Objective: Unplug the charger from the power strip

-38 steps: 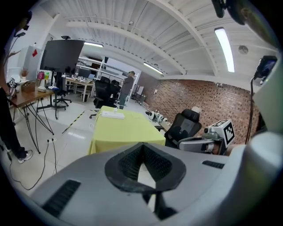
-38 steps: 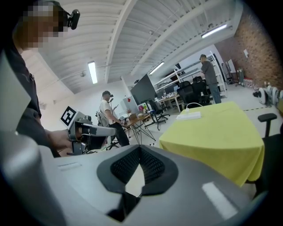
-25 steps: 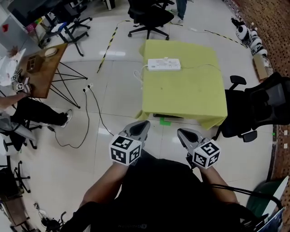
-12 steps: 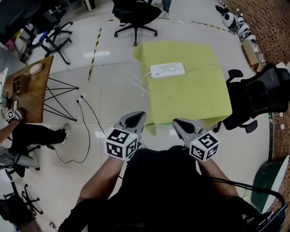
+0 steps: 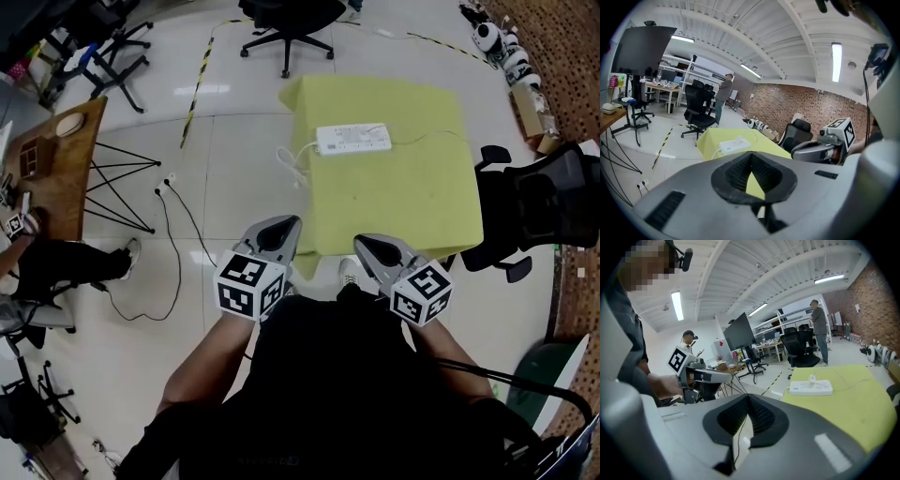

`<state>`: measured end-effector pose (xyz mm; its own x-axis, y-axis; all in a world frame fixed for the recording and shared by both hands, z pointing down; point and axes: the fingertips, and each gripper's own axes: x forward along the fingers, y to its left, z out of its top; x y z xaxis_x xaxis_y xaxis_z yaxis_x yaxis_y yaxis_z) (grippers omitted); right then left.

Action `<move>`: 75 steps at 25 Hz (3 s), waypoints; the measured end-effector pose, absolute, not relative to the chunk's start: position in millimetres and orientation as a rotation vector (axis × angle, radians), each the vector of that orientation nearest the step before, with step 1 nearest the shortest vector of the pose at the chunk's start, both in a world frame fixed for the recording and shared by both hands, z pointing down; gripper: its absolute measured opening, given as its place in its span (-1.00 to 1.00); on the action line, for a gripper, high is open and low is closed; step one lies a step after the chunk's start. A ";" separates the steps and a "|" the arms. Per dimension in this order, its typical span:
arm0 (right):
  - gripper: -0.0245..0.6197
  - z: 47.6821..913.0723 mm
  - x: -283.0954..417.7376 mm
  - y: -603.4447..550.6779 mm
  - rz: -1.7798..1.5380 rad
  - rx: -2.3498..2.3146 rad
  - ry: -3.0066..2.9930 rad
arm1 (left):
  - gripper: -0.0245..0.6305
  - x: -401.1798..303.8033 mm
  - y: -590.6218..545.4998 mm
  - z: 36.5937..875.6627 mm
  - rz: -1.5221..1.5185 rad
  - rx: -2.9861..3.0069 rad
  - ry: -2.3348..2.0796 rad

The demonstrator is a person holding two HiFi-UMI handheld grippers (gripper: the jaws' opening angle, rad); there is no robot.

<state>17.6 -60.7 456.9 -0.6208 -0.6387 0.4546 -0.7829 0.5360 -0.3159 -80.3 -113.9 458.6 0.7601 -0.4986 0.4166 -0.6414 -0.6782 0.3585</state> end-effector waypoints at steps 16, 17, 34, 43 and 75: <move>-0.91 449.3 83.2 -105.2 0.656 1.036 -2.590 | -0.91 -19.9 -133.4 445.0 0.396 2.456 -1.060; -0.91 449.2 87.7 -106.6 0.657 1.040 -2.594 | -0.91 -16.3 -133.4 445.5 0.401 2.455 -1.064; -0.91 471.1 111.8 -147.4 0.621 1.172 -2.558 | -0.91 -14.9 -141.4 455.9 0.502 2.440 -1.086; -0.68 529.0 124.1 -201.8 0.613 1.205 -2.412 | -0.91 -25.8 -138.6 467.5 0.537 2.400 -1.097; -0.29 629.1 137.7 -328.8 0.809 1.435 -2.177 | -0.91 -67.4 -143.2 485.4 0.522 2.232 -1.231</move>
